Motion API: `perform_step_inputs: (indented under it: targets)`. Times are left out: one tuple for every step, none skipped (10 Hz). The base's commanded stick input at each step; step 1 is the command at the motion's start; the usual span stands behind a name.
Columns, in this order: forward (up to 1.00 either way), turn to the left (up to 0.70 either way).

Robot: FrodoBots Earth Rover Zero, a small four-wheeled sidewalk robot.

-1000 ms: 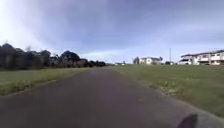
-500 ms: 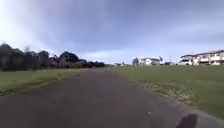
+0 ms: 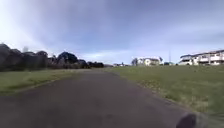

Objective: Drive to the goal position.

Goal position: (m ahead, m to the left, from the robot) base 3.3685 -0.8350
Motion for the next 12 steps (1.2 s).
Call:
perform_step_inputs:
  targets:
    - [1.0,0.0]
    - [1.0,0.08]
    - [1.0,0.2]
    - [1.0,0.27]
    - [1.0,0.27]
    - [1.0,0.27]
    - [1.0,0.23]
    - [1.0,0.04]
    - [1.0,0.0]
    - [1.0,0.0]
    - [1.0,0.0]
    - [1.0,0.0]
